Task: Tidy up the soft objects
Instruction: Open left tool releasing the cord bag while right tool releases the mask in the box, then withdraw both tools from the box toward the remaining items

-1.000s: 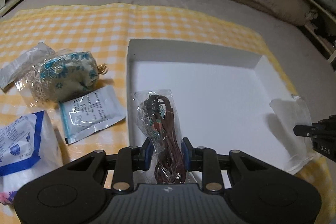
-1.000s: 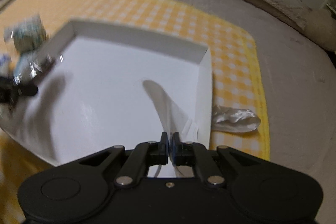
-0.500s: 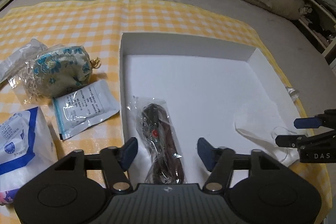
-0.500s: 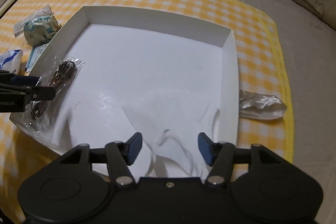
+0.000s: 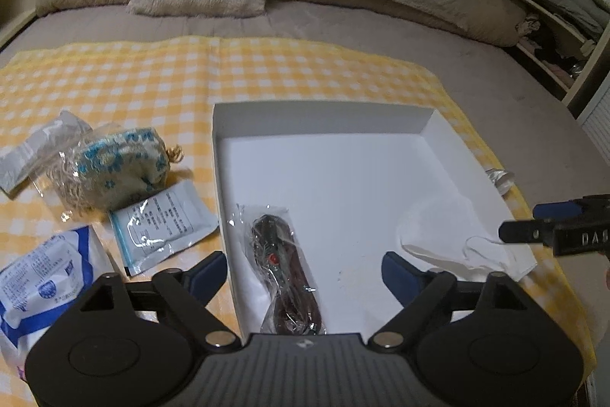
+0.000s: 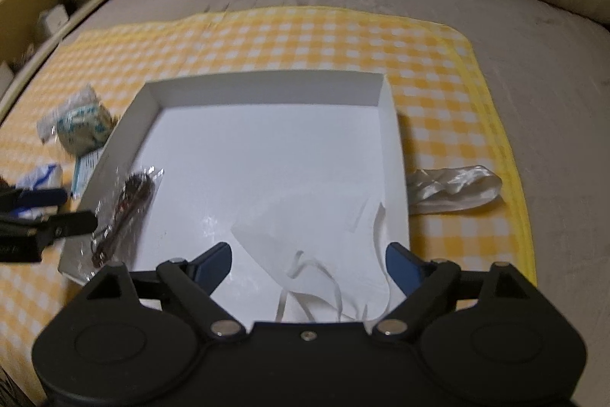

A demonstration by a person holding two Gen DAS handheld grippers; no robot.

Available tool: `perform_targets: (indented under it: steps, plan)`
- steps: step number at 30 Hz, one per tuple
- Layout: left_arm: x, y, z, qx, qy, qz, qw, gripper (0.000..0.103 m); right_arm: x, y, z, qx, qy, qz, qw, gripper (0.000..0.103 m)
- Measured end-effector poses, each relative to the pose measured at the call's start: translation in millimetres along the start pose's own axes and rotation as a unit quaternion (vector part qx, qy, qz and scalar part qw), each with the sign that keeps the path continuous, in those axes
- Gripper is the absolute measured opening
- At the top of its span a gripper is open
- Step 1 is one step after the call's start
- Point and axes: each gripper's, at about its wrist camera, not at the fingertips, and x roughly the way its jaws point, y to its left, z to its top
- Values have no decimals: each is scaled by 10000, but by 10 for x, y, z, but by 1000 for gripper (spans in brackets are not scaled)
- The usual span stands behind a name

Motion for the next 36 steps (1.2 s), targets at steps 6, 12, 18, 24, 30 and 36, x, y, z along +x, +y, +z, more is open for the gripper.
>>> perform_targets:
  steps: [6,12,18,24,30,36]
  plan:
    - [-182,-54,14,185,-268,97,9994,98,-229,-79,-7,362,-542,191,9977,103]
    - [-362,-90,31,261,-506,195,9982,103,-440,-96,-58,504,-965,94,9940,103]
    - [-565,-134,45,262,-818,251,9960,103,-674,-70,-131,613,-1385,174,9883,103]
    - [-774,-175,54,323,-1056,315,9934,103,-858,73,-220,422,-1660,187,9850,103]
    - [-955,-152,40,302,-1164,428,9918,103,-1005,271,-258,168,-1964,219,9801,103]
    - [-1199,11,53,96,-1404,563,9884,103,-1039,480,-204,100,-2093,386,9770,103]
